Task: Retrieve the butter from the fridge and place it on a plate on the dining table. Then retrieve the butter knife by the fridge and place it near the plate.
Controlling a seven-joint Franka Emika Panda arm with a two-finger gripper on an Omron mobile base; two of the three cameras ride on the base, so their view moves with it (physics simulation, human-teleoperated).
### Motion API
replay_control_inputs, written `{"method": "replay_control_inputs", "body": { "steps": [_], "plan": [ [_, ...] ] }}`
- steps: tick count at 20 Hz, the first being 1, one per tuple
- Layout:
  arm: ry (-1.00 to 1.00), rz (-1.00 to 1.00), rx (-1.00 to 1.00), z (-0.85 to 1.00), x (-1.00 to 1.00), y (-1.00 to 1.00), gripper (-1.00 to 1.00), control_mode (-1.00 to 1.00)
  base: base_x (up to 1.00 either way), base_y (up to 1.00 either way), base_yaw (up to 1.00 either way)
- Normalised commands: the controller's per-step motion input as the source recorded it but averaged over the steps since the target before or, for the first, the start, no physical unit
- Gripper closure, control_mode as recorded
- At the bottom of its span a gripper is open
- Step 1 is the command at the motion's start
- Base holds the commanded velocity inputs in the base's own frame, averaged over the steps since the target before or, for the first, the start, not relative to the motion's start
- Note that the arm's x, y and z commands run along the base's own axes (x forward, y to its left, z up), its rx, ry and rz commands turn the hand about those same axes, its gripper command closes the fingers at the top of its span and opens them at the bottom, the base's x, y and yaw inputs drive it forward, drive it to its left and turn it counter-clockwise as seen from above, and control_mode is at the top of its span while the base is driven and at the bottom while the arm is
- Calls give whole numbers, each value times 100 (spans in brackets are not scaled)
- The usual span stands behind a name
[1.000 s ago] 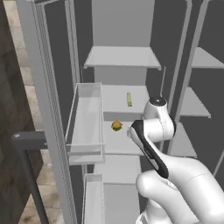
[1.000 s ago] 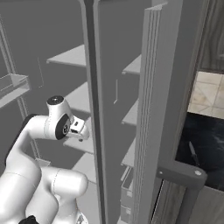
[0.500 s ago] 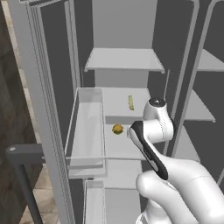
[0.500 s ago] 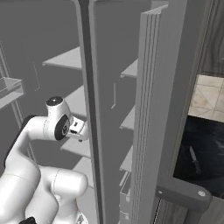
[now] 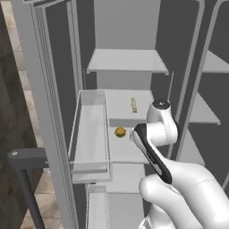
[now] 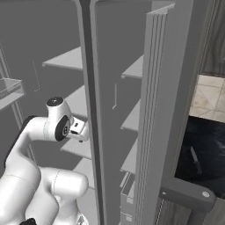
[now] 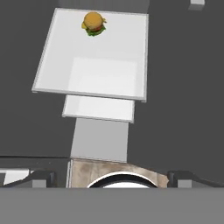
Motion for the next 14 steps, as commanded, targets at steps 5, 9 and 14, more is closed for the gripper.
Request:
{"method": "replay_control_inputs", "body": {
  "steps": [5,9,14],
  "plan": [
    [-1,-1,0,0,5,5,-100,-100,13,24,-1],
    [-21,-10,0,14,29,30,-100,-100,0,0,0],
    [-13,-13,0,26,42,1,-100,-100,0,0,0]
  ]
}}
